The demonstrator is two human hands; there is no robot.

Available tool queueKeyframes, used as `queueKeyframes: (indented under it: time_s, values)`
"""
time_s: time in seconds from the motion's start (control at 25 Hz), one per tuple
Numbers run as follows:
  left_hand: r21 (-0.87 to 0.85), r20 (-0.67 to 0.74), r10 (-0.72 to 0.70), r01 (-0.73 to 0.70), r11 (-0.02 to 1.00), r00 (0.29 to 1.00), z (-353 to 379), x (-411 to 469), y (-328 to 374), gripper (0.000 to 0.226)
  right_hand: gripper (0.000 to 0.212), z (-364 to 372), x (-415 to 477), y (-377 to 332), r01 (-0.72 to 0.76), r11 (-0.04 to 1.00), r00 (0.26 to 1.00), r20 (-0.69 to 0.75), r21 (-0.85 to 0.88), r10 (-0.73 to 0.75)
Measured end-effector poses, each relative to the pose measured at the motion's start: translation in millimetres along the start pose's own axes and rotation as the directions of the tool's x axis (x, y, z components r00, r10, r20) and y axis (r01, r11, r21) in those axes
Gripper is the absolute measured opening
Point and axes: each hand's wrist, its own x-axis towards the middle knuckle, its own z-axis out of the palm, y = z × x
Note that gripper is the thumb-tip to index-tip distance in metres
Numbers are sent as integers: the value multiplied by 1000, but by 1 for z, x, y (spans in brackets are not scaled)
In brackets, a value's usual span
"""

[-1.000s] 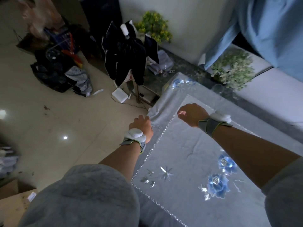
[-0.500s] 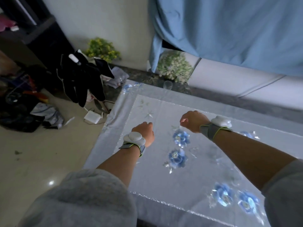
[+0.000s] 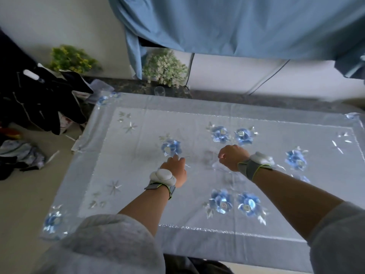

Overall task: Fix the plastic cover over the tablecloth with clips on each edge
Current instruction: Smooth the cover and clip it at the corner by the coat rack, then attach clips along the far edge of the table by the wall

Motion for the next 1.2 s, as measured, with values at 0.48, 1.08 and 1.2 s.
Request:
queueKeyframes:
  time_s: [0.48,1.08,1.2]
  values:
    - [84,54,51,-55,995,997,85,-4,27,75,25,55,-6,35,42,998,999,-10,37,-42]
    - [78,205,26,-42,996,978,73,-2,31,74,37,36,-6,26,-39,945,996,-64,324,63]
    - [54,233,49,-63,997,971,62,0,25,74,39,28,0,20,-57,932,990,-101,359,99]
